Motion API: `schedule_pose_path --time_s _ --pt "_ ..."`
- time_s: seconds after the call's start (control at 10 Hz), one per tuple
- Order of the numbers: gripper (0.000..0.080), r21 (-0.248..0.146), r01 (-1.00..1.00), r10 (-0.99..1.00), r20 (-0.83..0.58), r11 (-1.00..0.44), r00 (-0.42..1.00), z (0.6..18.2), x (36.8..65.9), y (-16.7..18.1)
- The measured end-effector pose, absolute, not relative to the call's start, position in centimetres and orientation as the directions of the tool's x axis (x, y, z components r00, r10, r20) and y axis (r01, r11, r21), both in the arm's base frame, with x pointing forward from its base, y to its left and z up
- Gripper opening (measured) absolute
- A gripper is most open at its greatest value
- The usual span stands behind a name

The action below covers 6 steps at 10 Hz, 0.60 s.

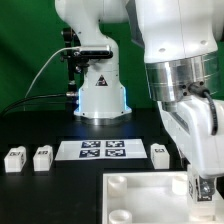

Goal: Assemble one leg

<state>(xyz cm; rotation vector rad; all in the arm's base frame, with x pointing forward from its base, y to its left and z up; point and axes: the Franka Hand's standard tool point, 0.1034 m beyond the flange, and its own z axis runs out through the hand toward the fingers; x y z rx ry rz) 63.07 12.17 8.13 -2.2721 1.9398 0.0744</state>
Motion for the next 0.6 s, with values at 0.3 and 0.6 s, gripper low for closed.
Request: schedule_pose_path --time_s 0.3,0.6 --pt "0.0649 -0.101 -0.842 -0.837 -0.096 -0.530 0.538 8.22 62.74 12.74" --pt "0.0649 -0.122 -0.612 -0.611 -0.053 -0.781 0.790 8.22 62.78 12.46"
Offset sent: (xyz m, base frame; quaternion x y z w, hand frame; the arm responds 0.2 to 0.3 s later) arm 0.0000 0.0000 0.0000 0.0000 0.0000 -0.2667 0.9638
